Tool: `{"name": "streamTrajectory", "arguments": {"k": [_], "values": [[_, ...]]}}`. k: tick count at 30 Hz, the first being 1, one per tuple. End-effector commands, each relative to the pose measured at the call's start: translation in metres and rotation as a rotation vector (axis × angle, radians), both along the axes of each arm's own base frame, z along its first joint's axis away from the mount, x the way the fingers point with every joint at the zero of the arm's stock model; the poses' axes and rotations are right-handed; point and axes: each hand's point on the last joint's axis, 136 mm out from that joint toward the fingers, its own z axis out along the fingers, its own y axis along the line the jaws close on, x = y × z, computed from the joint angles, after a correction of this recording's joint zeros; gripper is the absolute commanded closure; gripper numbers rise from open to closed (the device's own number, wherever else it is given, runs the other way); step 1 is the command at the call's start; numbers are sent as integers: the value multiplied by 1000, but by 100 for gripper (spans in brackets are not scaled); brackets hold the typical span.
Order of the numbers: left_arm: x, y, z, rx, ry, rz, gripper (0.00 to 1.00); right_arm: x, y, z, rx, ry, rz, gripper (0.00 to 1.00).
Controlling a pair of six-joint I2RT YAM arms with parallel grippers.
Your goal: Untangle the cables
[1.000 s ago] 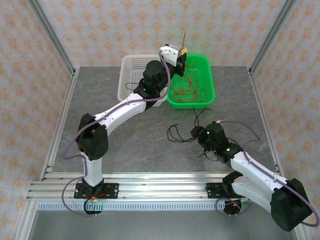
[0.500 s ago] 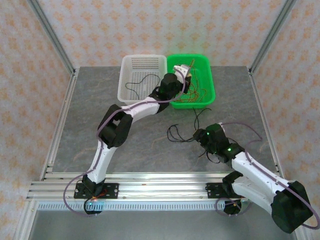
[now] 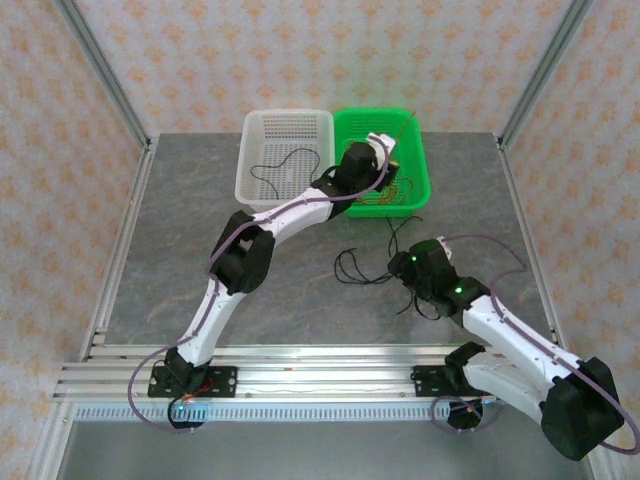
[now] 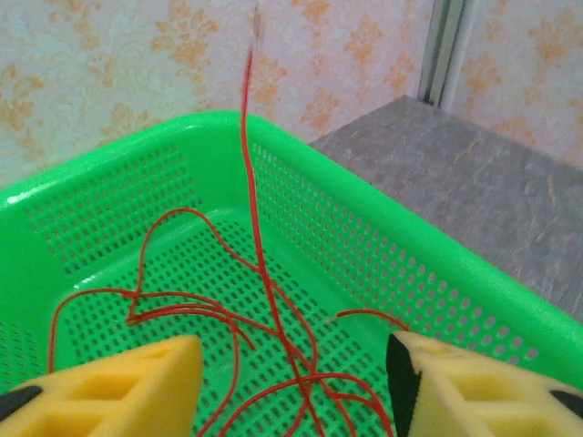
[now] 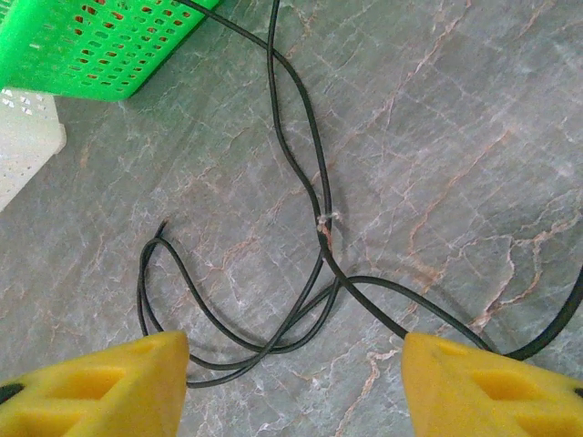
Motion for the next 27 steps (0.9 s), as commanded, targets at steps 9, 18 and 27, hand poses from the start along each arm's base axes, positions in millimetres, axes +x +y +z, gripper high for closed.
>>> {"name": "streamTrajectory", "arguments": {"k": [9,18,27], "values": [[-6,17,44,20,-31,51,40,8,-19,17,-107,-2,-28,38],[-50,50,128,-126,-121,62,40,13,-34,13,-199,75,-8,38],[-124,115,147,-259,-85,124,40,0,-18,-22,-80,248,-46,38]]}}
